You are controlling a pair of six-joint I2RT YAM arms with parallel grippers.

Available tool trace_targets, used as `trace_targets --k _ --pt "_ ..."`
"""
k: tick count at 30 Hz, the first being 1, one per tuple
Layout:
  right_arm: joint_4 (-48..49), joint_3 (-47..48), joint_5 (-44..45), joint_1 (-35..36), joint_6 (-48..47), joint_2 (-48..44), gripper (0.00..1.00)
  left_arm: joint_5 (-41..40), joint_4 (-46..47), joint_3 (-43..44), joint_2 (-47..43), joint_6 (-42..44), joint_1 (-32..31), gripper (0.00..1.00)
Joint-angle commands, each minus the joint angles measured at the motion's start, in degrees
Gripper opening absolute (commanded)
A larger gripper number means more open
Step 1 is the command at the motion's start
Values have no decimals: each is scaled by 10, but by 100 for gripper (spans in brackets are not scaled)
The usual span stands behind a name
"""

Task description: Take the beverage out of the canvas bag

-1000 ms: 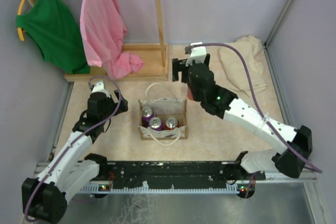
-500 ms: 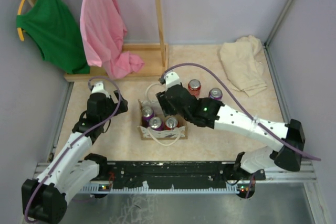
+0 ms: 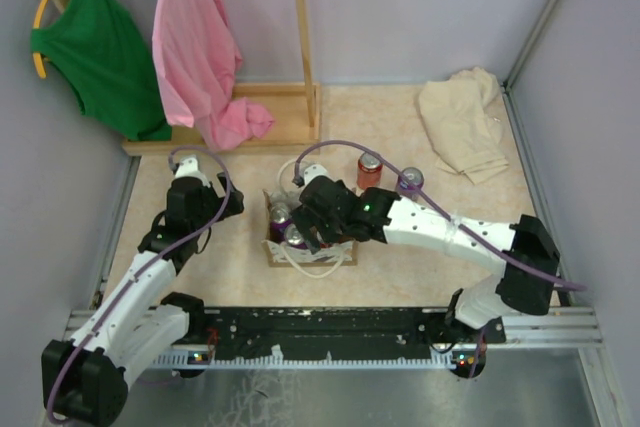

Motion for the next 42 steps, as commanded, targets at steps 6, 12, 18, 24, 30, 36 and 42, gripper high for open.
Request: trace_targets --k 6,12,18,24,30,36,42 --pt "-59 6 -30 4 -17 22 91 -6 14 -3 1 0 -1 99" --pt "-64 -1 -24 4 -13 42 90 -4 14 -2 4 0 -2 99" --pt "-42 -11 -6 4 -5 52 88 -3 12 -1 3 0 -2 99" --pt "-9 -26 2 3 -4 62 86 -7 8 -3 -3 0 -1 99" --pt "3 -28 -3 3 -8 75 79 -8 7 -3 -1 -1 -1 99" --pt "6 -31 -4 3 -10 75 58 -6 9 -6 4 -3 -2 99" --pt "0 -32 -5 3 -7 74 20 -4 9 -4 5 -4 -2 99"
